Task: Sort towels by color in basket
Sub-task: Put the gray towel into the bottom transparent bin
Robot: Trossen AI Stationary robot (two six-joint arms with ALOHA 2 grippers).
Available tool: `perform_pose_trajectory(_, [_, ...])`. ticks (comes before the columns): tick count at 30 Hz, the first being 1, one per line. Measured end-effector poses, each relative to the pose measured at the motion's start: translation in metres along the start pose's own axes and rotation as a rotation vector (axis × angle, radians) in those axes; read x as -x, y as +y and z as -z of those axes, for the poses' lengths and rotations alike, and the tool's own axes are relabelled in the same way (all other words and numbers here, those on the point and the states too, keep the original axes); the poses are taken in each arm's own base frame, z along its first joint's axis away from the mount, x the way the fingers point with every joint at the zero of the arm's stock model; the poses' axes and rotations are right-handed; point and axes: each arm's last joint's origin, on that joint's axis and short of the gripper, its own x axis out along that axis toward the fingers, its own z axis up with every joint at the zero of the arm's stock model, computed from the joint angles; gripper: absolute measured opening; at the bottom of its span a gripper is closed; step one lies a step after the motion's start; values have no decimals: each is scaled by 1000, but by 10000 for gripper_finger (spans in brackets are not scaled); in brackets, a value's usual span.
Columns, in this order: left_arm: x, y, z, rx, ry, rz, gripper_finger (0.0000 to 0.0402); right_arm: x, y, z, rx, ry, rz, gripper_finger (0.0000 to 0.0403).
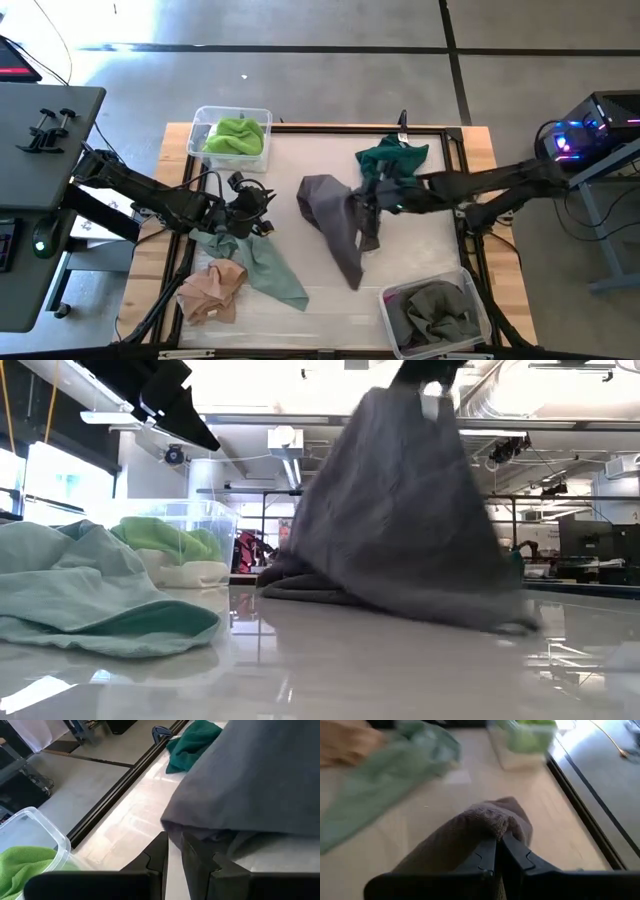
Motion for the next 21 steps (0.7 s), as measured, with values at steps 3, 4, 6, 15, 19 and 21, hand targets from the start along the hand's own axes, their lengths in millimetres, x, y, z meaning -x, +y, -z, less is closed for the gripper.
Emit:
perform_pose_trajectory(3, [0,0,0,-7,-2,-5,38,-23,-13,4,-40,37,89,3])
perform_pose_trajectory(4, [0,0,0,-7,-3,-6,38,-30,-18,5,-41,54,123,4])
perform_pose_trajectory(6, [0,0,-1,-3,-6,-6,38,-41,-27,8,-49,85,183,12])
perform_pose_trajectory(15, [0,0,-1,-2,-6,-5,38,-47,-51,12,-32,213,167,147])
perform_pose_trajectory(19, [0,0,-1,5,-6,-5,38,-28,-58,2,-88,284,232,197])
perform_pose_trajectory(21, [0,0,-1,6,-6,-5,38,-24,-60,-1,-111,290,247,209])
